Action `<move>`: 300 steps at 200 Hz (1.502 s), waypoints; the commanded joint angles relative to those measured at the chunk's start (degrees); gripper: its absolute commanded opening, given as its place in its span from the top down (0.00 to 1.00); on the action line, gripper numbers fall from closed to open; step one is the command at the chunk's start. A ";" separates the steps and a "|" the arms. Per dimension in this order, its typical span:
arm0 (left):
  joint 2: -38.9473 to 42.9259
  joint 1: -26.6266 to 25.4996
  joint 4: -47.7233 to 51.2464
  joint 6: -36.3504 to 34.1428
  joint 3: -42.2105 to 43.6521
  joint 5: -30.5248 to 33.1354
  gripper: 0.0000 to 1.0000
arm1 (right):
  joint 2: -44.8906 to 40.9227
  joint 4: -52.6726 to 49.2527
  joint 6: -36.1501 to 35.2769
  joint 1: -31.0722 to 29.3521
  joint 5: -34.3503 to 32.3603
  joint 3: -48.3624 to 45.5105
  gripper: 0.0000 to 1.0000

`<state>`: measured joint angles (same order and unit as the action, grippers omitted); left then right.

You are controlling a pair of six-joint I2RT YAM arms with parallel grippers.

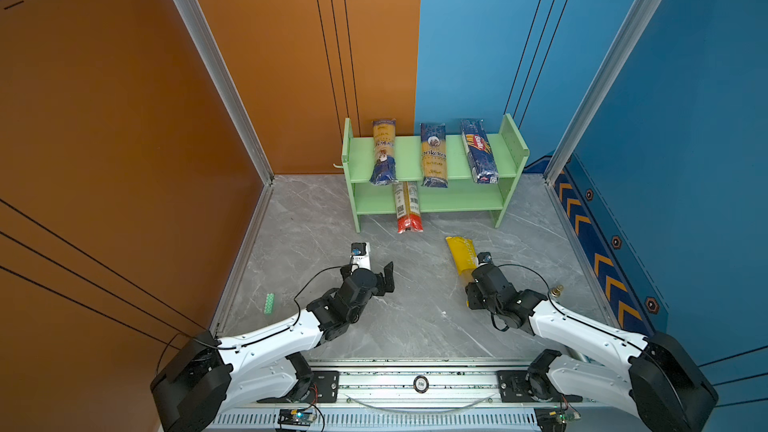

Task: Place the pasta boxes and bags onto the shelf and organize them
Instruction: 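Lift the Pastatime bag upright with the right gripper toward the shelf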

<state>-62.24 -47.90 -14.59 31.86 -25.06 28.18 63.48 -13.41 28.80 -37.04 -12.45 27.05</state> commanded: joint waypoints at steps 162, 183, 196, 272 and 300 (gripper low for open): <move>-1.38 1.47 -1.39 1.11 1.15 -1.52 0.02 | -9.21 -0.12 0.41 0.51 -5.02 13.40 1.00; -1.57 1.50 -1.64 1.10 1.16 -1.63 0.02 | -8.11 0.53 -0.30 0.49 -5.24 14.62 1.00; -1.70 1.66 -1.68 1.11 1.20 -1.76 0.02 | -6.93 0.79 -0.97 0.49 -5.30 15.65 1.00; -1.13 2.02 -1.75 0.93 1.76 -1.77 0.02 | -0.93 4.48 -3.90 1.04 -5.23 20.61 1.00; -0.85 2.19 -1.90 0.93 1.95 -1.76 0.02 | 1.13 5.98 -4.79 1.74 -4.82 22.14 1.00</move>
<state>-63.59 -46.39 -16.08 32.67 -24.18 26.83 64.55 -17.50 26.11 -36.07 -14.81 44.23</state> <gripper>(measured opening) 0.978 0.389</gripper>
